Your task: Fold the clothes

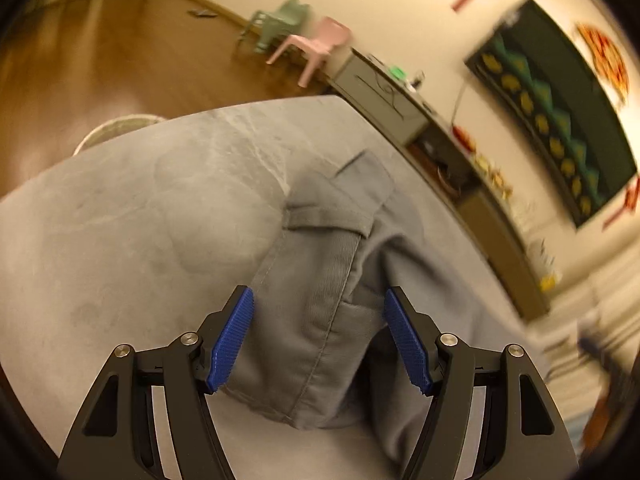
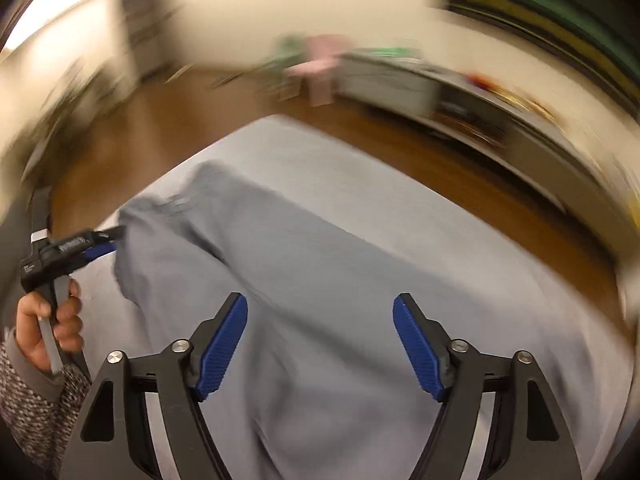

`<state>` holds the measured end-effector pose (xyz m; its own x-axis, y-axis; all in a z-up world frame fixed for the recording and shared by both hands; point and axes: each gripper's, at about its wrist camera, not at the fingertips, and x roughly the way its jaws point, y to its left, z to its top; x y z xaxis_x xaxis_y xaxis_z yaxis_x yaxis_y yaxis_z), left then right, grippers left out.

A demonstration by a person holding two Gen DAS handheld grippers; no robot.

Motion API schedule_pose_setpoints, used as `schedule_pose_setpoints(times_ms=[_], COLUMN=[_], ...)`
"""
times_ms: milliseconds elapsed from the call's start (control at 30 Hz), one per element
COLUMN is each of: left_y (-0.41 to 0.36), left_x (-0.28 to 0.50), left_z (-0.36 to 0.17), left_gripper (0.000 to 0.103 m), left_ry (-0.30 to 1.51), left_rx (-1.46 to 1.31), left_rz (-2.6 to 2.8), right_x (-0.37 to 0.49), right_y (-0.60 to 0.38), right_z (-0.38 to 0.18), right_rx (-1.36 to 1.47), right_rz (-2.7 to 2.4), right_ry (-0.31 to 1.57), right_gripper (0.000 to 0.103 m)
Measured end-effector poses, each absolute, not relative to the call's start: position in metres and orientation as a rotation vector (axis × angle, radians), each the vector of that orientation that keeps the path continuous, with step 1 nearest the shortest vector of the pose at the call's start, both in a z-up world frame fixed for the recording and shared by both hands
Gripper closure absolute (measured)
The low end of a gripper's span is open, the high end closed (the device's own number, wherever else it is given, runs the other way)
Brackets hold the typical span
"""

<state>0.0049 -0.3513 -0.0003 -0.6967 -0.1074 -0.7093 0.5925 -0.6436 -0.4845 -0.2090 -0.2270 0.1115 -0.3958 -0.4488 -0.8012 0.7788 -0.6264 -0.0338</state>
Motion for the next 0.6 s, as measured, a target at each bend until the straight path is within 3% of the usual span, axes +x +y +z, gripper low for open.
schedule_pose_setpoints(times_ms=[67,133,267,367,433,467,533,567,600], left_y=[-0.347,-0.345,-0.35,-0.354,-0.356,-0.358,-0.361,-0.363,-0.364], left_x=[0.001,-0.001,-0.001,-0.001,0.0,0.001,0.005,0.009,0.011], left_z=[-0.003,-0.006,-0.019,-0.025,-0.026,-0.025,-0.022,-0.02,-0.017], left_gripper=[0.04,0.072,0.081,0.086,0.089,0.089,0.09,0.091,0.091], left_ry=[0.955,0.898,0.908,0.912,0.919,0.921,0.934,0.944,0.952], left_rx=[0.961,1.003,1.073,1.108,1.121,1.123,1.114,1.101,1.083], left_rz=[-2.406,-2.454,-2.474,-2.501,-2.533,-2.55,-2.574,-2.588,-2.605], right_x=[-0.221,-0.242,-0.284,-0.308,-0.304,-0.302,-0.298,-0.295,-0.293], right_y=[-0.308,-0.368,-0.45,-0.491,-0.484,-0.48,-0.473,-0.469,-0.465], right_z=[0.098,0.072,0.021,-0.014,0.001,0.008,0.024,0.031,0.039], right_rx=[0.973,0.981,0.997,1.077,1.025,0.998,0.945,0.918,0.892], right_rz=[-1.958,-1.846,-1.705,-1.594,-1.601,-1.604,-1.611,-1.614,-1.617], right_ry=[0.689,0.817,1.001,1.004,0.982,0.97,0.947,0.936,0.924], right_gripper=[0.025,0.025,0.025,0.025,0.027,0.053,0.088,0.097,0.098])
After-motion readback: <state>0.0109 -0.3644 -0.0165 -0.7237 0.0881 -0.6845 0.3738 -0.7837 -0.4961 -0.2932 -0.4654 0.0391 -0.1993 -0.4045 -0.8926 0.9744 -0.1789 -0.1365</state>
